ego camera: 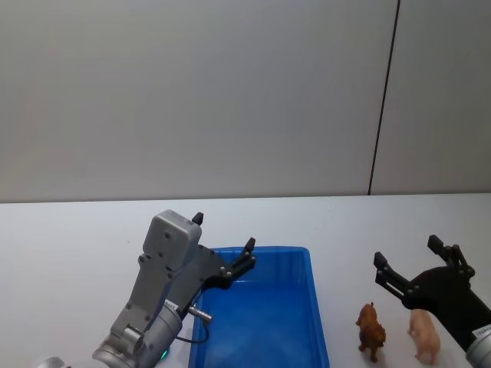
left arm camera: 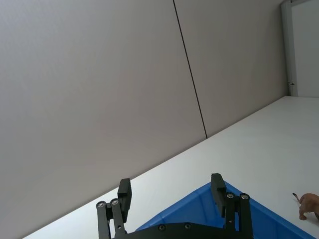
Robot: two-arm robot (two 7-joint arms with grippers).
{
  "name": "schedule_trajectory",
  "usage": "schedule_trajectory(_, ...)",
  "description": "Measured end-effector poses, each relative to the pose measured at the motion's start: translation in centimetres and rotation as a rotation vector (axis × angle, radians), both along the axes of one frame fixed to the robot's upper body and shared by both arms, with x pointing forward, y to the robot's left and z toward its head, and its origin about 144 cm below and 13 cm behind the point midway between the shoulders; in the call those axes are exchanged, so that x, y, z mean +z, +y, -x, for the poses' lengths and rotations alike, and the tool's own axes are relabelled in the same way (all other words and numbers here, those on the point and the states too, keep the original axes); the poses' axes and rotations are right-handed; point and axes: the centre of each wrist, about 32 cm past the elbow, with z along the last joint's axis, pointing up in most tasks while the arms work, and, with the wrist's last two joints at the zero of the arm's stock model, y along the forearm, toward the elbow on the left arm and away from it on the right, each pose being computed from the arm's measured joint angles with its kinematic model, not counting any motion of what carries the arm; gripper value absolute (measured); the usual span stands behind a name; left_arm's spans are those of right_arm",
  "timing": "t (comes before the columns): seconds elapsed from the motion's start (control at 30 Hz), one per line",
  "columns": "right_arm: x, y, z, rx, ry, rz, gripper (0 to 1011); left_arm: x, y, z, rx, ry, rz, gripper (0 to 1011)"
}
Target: Pick up the two dolls from the table and place them into the box.
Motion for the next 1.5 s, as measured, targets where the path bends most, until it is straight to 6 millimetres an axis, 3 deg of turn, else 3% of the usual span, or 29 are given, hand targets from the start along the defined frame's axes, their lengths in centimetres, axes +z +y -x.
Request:
schedule_trajectory(0.93, 0.0, -0.2, 0.0, 0.001, 0.001, 0.001, 1001, 0.0, 0.0, 0.0, 0.000, 0.000, 0.000, 1001)
schedule_trajectory(1.5, -0.7, -3.7, 0.9, 0.038, 0.059, 0.025, 1001, 0.0, 0.0, 0.0, 0.000, 0.000, 0.000, 1001)
